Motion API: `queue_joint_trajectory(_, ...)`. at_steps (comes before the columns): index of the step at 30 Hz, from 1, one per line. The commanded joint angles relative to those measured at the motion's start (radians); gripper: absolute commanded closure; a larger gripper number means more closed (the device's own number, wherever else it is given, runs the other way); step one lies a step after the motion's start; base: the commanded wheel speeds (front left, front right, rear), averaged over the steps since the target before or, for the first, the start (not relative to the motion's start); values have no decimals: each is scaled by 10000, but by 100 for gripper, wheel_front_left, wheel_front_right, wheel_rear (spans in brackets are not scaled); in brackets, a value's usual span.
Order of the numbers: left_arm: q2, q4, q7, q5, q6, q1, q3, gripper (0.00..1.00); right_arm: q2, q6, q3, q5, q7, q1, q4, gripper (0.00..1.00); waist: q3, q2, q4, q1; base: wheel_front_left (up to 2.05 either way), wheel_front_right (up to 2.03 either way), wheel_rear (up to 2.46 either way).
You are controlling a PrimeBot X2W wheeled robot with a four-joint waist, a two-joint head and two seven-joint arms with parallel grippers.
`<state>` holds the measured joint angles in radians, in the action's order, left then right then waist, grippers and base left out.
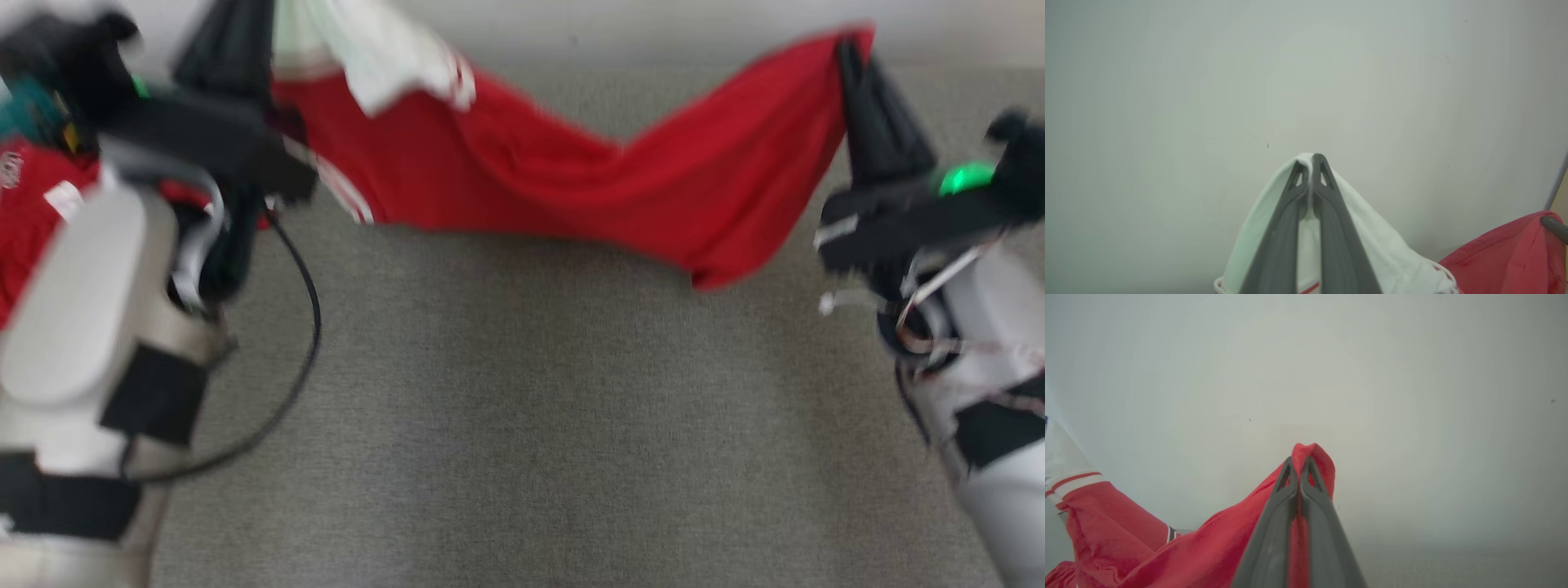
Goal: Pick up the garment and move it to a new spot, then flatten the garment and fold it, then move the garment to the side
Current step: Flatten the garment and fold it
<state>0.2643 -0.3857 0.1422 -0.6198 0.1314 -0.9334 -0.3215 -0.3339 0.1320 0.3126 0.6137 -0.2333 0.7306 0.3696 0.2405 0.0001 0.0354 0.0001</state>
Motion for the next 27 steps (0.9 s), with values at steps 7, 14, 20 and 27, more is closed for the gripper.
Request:
queue_joint_trajectory(7, 449, -1513, -749, -47, -23, -4435, 40, 100, -181, -28, -127, 799, 1246, 4267, 644, 100, 2662, -1, -688, -1, 0, 0, 0)
queue_joint_trajectory(14, 742, -3167, -966, 550, -25, -8282, -77, 100, -76, -28, -86, 577, 1983, 8297, 1790, 100, 3741, -1, -1123, -1, 0, 0, 0)
queue_joint_trajectory(20, 485, -4334, -1010, 856, -25, -10748, -404, 100, -332, -28, 169, -250, 2190, 10833, 3000, 100, 4341, -1, -1059, -1, 0, 0, 0)
queue_joint_trajectory(27, 314, -5134, -935, 954, -24, -12215, -1130, 100, -240, -28, 520, -635, 1945, 12707, 4652, 100, 4672, -1, -1025, -1, 0, 0, 0)
